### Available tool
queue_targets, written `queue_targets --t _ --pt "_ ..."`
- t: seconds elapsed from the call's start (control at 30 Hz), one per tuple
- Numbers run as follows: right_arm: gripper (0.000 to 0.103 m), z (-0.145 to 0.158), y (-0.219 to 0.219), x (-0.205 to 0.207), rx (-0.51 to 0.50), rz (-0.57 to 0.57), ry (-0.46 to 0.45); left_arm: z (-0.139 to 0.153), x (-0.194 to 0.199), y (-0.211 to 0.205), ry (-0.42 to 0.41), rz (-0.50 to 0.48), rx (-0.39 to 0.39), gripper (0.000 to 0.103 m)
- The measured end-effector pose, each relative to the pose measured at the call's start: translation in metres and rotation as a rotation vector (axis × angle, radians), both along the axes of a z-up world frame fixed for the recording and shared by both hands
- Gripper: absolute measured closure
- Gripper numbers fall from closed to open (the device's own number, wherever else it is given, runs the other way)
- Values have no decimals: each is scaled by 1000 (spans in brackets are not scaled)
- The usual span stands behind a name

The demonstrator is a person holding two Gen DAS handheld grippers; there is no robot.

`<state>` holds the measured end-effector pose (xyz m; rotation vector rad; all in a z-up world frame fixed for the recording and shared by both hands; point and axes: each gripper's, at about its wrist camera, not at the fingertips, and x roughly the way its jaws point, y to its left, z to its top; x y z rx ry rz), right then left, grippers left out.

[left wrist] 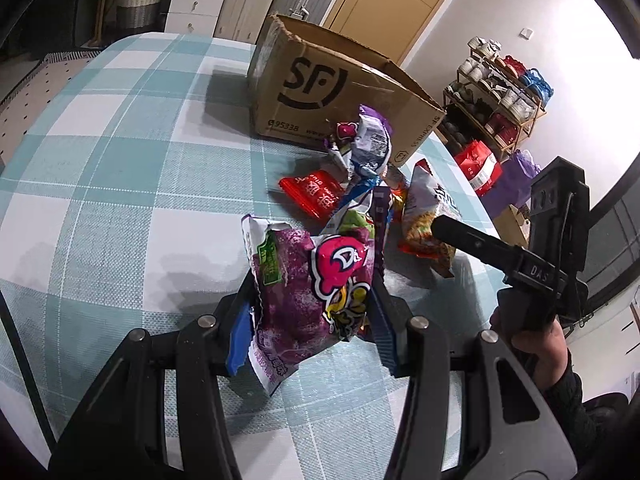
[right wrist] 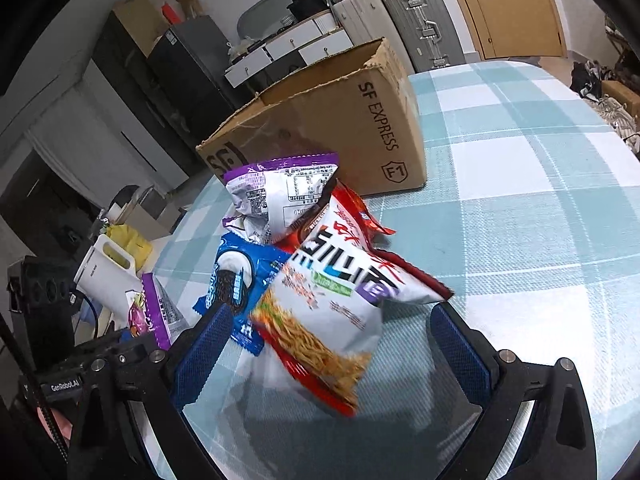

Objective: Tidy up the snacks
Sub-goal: 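Hold the purple bag in the left gripper while the right gripper grasps the noodle-snack bag, then lift both bags and carry them over the cardboard box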

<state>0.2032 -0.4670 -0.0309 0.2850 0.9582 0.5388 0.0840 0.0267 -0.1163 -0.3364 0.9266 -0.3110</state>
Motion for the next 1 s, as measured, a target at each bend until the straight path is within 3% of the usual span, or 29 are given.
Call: queue_targets --t 0.2,0.27,0.3,0.33,0.73,1.0 --pt "2 -1 7 12 -3 4 -4 -2 3 1 7 3 -8 56" --pt "14 -2 10 14 -14 8 -9 -2 4 1 8 3 -6 56" --pt "37 -4 12 16 -18 18 -5 -3 4 1 9 4 -8 56" --pt "40 -5 12 15 -25 19 -1 -3 4 1 10 7 -10 56" --pt "44 13 -2 -14 38 3 -60 15 -10 -4 -19 15 17 55" --pt "44 51 -4 -38 50 27 -137 34 -18 -4 -53 16 44 55"
